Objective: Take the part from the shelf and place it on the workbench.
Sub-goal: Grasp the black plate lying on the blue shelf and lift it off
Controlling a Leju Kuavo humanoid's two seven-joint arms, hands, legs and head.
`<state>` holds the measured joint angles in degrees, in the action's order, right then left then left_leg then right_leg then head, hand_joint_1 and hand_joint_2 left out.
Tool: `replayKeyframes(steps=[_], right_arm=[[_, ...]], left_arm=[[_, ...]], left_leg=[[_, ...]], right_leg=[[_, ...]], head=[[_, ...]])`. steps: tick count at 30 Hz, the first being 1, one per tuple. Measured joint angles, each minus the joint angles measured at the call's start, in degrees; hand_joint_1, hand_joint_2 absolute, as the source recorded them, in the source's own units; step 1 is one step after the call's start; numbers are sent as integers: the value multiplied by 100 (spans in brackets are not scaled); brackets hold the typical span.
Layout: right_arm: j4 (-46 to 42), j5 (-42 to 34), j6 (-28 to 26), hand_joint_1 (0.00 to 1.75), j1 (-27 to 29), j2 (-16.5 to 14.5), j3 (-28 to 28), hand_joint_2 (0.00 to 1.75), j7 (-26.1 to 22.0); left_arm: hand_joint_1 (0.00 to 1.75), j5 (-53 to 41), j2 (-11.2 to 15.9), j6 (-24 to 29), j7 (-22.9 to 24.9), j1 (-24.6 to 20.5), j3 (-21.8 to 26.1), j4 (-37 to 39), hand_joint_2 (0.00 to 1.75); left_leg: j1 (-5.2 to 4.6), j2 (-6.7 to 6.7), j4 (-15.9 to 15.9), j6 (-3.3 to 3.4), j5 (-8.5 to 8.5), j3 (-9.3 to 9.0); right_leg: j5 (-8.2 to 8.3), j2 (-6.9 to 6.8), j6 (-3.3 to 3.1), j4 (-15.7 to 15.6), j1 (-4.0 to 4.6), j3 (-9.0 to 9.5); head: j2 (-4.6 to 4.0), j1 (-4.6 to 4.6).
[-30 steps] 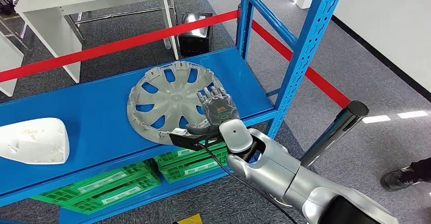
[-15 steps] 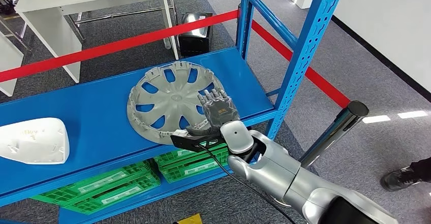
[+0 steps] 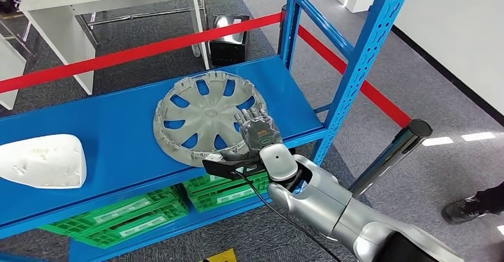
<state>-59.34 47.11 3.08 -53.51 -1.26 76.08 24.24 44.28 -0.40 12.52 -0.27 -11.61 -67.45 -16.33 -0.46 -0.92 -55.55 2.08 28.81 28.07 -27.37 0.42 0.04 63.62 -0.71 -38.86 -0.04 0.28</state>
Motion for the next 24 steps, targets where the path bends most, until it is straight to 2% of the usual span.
replayKeyframes(steps=[2,3,4,5,6,7,8,9,11,13,14,15,17,18,19,20,22,23,24], right_arm=[[7,-4,0,0,32,13,1,0,-2],[11,-6,0,0,56,21,2,0,-3],[14,-7,0,0,75,27,3,0,-4],[16,-8,0,0,85,32,4,0,-4],[16,-8,0,0,89,34,3,0,-4],[16,-8,0,0,87,37,3,0,-4],[14,-9,0,0,86,39,4,0,-4],[11,-11,1,0,89,42,4,0,-4],[6,-17,3,0,97,49,3,0,-3],[-1,-19,4,0,97,49,-9,0,-2],[-5,-19,3,0,88,45,-12,0,-3],[-8,-20,4,0,83,42,-14,0,-3],[-9,-28,8,0,89,42,-8,0,-4],[-9,-33,10,0,105,43,-5,0,-4],[-9,-40,13,0,121,43,-3,0,-4],[-9,-48,14,0,131,43,-3,0,-4],[-8,-57,15,0,134,45,-7,0,-3],[-9,-59,18,0,132,45,-7,0,-3],[-9,-61,19,0,131,47,-7,0,-3]], left_arm=[[0,0,1,0,0,3,0,1,0],[0,0,1,0,-2,5,0,1,0],[0,0,1,0,-5,8,0,1,0],[0,0,1,0,-9,10,0,1,0],[0,0,2,0,-13,14,0,1,0],[0,1,7,-1,-16,17,1,4,0],[0,2,13,-2,-20,20,2,8,0],[0,2,18,-2,-23,22,3,12,0],[0,2,23,-2,-31,24,9,20,0],[0,4,26,-2,-34,27,12,25,0],[0,4,27,-2,-36,25,13,26,0],[0,3,27,-2,-39,19,14,27,0],[0,-1,28,1,-56,-8,20,27,0],[0,-3,28,3,-66,-23,23,27,0],[0,-4,29,4,-73,-33,27,27,0],[0,-4,30,3,-75,-39,29,28,0],[0,-3,33,-1,-74,-33,33,31,0],[0,-1,33,-4,-73,-26,34,34,0],[0,1,31,-7,-72,-20,36,37,0]], left_leg=[[11,-1,5,3,4,9],[14,-3,4,-7,14,3],[19,-4,2,-23,29,-10],[28,-6,-3,-46,53,-34],[38,-7,-11,-74,86,-65],[41,-7,-19,-110,124,-86],[39,-7,-34,-149,161,-98],[35,-7,-40,-187,189,-102],[30,-7,-27,-259,226,-111],[36,-3,-65,-326,301,-117],[37,-1,-231,-352,388,-52],[38,0,-534,-372,514,99],[35,0,-1381,-390,773,567],[32,0,-1695,-387,806,773],[29,0,-1811,-375,723,894],[26,0,-1695,-354,518,910],[15,0,-1044,-290,-41,750],[1,0,-740,-253,-237,654],[-14,1,-524,-218,-320,582]], right_leg=[[-304,-10,45,778,-28,-380],[-345,-10,59,1026,-39,-511],[-277,-11,68,1066,-46,-547],[-97,-15,73,849,-51,-461],[134,-22,75,456,-55,-288],[290,-27,72,72,-46,-99],[371,-25,43,-253,-35,57],[367,-22,1,-426,-22,143],[270,-7,-118,-484,-5,176],[221,-5,-210,-486,-17,221],[198,-6,-249,-495,-26,259],[173,-9,-280,-503,-26,296],[118,-10,-322,-503,-1,351],[89,-7,-329,-503,15,384],[57,-2,-335,-502,31,426],[22,6,-335,-502,44,482],[-57,18,-321,-507,63,605],[-87,23,-304,-508,72,642],[-104,26,-281,-510,78,649]], head=[[0,32],[0,37],[0,38],[0,40],[0,42],[0,43],[0,48],[0,46],[0,39],[0,14],[0,-12],[0,-42],[0,-89],[0,-98],[0,-104],[0,-109],[0,-115],[0,-113],[0,-116]])
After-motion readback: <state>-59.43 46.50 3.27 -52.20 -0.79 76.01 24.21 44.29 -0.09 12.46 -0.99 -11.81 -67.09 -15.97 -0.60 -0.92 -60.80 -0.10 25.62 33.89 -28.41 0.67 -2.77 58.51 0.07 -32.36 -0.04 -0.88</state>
